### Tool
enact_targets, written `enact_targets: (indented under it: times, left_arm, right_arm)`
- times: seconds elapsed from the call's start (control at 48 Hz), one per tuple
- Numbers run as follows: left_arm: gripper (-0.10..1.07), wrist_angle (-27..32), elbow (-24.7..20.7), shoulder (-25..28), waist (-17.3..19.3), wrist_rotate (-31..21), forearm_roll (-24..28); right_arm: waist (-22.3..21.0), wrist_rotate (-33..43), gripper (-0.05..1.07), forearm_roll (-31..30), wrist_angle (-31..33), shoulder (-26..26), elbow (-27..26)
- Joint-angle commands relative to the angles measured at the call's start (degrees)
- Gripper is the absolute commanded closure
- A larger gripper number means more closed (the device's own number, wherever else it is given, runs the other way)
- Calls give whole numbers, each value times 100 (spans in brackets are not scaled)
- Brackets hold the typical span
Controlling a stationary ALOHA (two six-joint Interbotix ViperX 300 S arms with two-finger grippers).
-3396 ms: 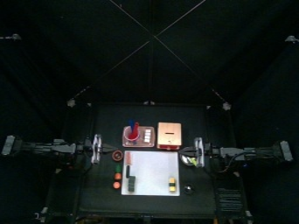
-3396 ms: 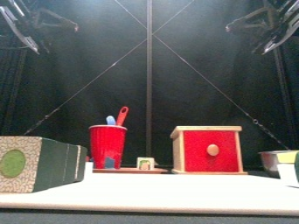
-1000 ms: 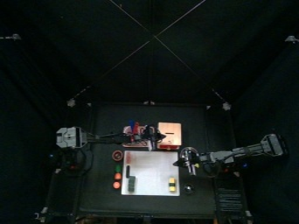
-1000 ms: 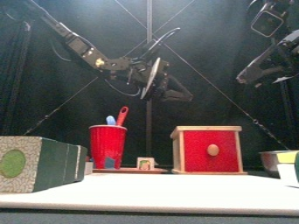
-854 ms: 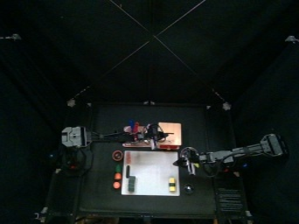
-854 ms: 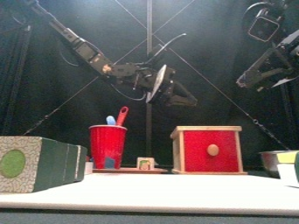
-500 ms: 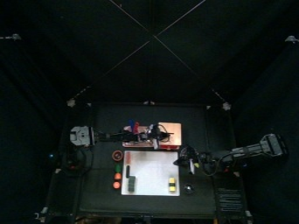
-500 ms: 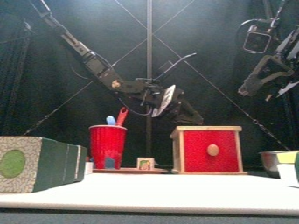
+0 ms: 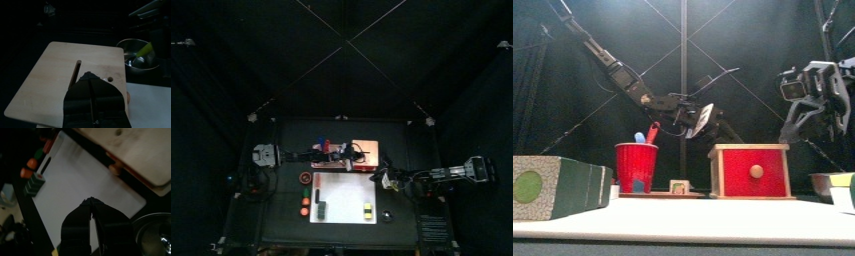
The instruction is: Open drawer
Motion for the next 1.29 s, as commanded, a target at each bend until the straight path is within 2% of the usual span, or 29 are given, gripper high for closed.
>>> enact_targets:
  times: [0.0,0.083,0.354,0.5,0.875,1.021,1.271]
  left_arm:
    - [98,9,-35,-88,18,9,26]
    - [98,18,-35,-88,26,35,62]
    - [98,9,-44,-97,26,158,149]
    - [98,9,-70,-105,26,246,149]
    - [98,-18,-97,-105,18,431,141]
    - [98,-18,-88,-97,9,431,149]
    - [98,-18,-70,-97,-18,431,149]
  right_arm:
    - [-88,237,84,97,88,-18,-149]
    - [-88,589,76,97,114,-18,-202]
    - [-132,1969,37,-141,35,-9,-229]
    - [-149,2558,25,-325,9,105,-255]
    - [-167,3516,24,-589,-26,1178,-589]
    - [-308,3507,24,-721,-26,1362,-800]
    - [-633,3516,24,-1002,-26,1424,-791]
